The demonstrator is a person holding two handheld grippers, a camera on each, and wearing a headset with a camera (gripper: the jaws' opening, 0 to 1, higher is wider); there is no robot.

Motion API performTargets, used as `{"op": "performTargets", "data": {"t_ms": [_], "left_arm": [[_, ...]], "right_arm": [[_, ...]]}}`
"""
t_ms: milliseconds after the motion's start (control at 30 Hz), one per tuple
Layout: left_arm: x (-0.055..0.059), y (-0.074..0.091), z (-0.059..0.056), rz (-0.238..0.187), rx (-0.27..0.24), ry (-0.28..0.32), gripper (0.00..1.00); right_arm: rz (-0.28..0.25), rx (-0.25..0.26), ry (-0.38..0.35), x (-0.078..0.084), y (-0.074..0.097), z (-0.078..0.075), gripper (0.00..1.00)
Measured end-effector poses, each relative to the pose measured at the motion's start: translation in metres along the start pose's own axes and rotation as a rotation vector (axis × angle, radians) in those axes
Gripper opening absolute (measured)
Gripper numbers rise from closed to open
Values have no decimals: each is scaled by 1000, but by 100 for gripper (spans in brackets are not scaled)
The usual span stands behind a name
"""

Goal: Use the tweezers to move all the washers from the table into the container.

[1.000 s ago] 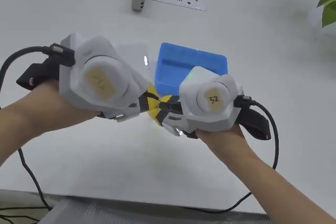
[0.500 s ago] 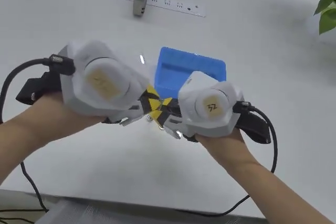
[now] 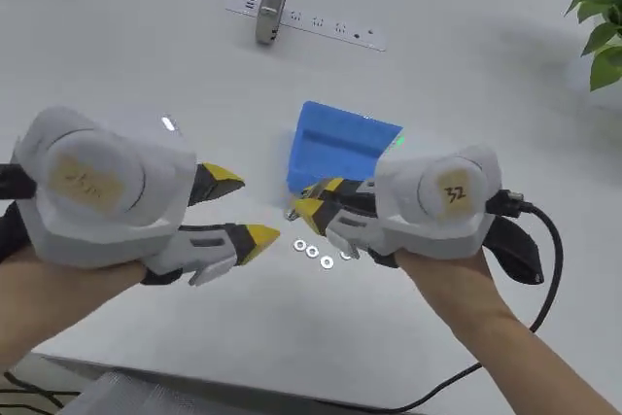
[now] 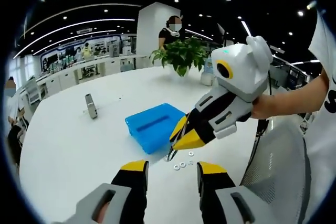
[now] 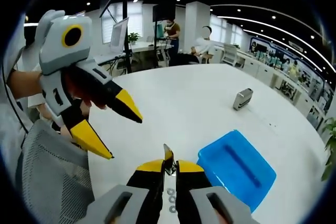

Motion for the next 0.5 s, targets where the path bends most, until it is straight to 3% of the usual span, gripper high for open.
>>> {"op": "performTargets", "data": {"t_ms": [233,367,500], "left_arm": [[8,8,-6,-8,-52,47,56],[14,9,-10,-3,-91,48,63],[17,10,-13,-18,-122,91,71]], "right_arm": [[-10,51,16,-11,13,-15,3],[-40,83,0,-19,18,-28,3],[-64,108,-17,-26,18,-39,3]]}}
Point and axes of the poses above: the centre of the closed fingertips' face, and the gripper's own axes: y roughly backward along the fingers, z roughly to its left, x roughly out of its underside, the point moved 6 cm from there along y, roughly backward along the fingers, and after that the axes turned 2 degrees about -x, right-handed, at the moved point
